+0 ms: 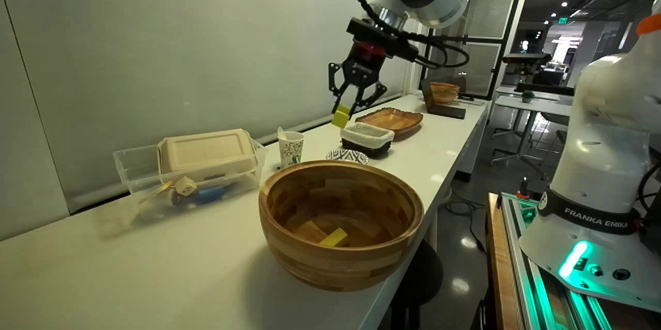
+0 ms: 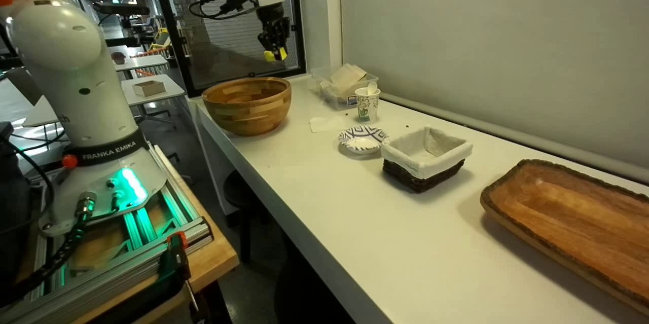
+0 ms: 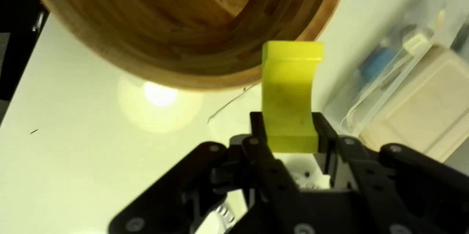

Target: Pick up the yellow object from the bowl and put it on the counter

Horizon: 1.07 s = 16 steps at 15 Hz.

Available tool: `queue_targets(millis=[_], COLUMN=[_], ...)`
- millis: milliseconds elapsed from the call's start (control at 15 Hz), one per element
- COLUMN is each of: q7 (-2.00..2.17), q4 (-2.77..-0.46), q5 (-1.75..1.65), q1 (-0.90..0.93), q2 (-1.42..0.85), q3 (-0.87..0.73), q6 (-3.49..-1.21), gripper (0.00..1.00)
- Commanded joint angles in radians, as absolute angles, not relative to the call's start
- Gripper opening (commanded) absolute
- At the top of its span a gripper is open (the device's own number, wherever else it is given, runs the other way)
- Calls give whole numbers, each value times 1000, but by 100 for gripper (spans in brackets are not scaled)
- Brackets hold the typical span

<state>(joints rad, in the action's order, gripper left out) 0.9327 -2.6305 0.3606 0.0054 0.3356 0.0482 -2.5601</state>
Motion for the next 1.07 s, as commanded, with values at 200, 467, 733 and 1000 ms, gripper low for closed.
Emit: queue_targets(millis=[200,467,733,1000], q7=[891,895,891,840], q4=[-2696,-2691,-2671,-2649], q5=[365,363,370,386], q1=[-128,-120,-124,-136], q2=[406,404,328,169], q3=[-47,-25,-32,-80], q6=[-2540,-2540,-2582,-2674], gripper=[34,34,9,9])
